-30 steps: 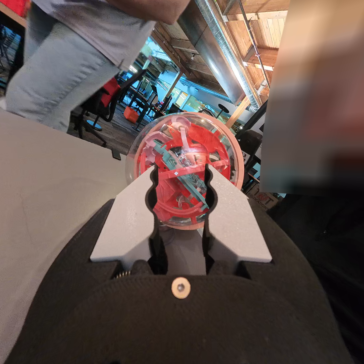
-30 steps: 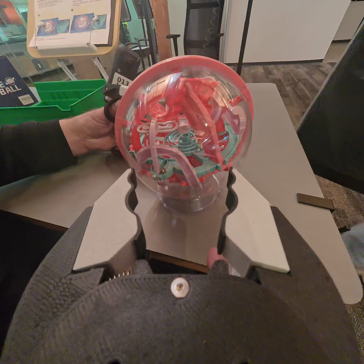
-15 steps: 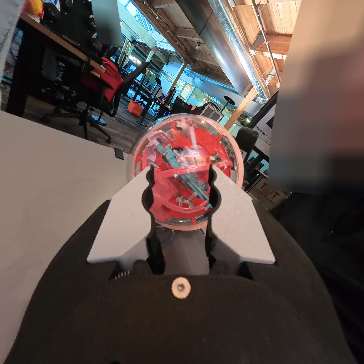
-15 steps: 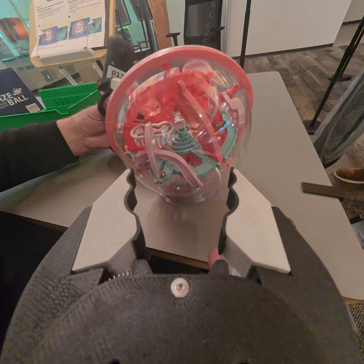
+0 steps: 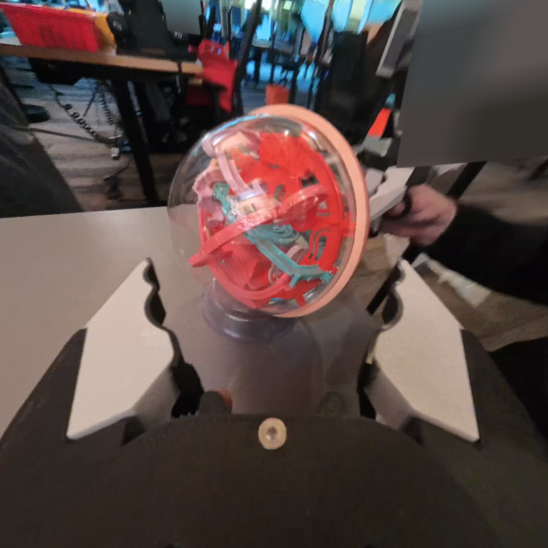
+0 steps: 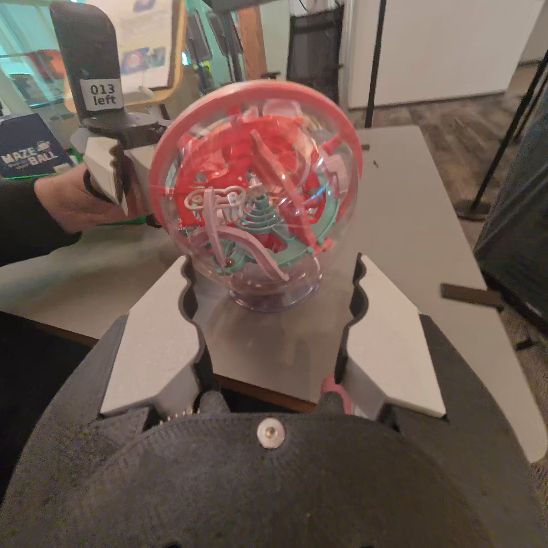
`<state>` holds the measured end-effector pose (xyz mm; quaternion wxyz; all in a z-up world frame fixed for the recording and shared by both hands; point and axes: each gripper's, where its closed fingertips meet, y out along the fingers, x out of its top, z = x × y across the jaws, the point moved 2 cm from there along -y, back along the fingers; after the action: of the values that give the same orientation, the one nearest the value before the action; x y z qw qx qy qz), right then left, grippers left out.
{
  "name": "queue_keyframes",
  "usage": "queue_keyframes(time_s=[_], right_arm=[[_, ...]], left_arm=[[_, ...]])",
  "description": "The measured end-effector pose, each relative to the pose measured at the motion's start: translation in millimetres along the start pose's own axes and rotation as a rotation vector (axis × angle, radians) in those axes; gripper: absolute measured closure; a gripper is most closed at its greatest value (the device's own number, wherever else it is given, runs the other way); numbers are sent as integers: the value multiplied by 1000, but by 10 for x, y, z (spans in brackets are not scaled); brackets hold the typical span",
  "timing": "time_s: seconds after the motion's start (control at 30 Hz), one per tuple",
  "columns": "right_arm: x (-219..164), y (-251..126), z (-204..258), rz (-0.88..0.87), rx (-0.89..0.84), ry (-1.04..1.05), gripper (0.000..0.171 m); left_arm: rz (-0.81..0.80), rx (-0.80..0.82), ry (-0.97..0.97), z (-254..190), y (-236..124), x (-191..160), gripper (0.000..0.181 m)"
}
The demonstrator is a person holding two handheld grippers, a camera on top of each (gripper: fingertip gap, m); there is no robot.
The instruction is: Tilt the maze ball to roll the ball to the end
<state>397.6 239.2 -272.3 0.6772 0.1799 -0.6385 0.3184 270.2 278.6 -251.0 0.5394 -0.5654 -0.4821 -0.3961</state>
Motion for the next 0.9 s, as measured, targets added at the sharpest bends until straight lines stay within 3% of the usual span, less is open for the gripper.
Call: queue_keyframes(time_s=[0.1,0.3,0.4,0.77,0.9], right_arm=[[-84,68,-128,22,28,-83,52],[-79,237,-73,6,236,-21,66],[-81,256,-64,11,217,-23,66],[-66,203,-31,42,213,85,73],[-73,204,-22,52,196,73,73]], left_arm=[[78,74,113,-40,117,-21,24],[190,88,111,20,371,-178,24],[159,105,66,107,363,-133,36],[137,6,-174,119,369,-66,36],[137,-7,-177,123,369,-68,36]])
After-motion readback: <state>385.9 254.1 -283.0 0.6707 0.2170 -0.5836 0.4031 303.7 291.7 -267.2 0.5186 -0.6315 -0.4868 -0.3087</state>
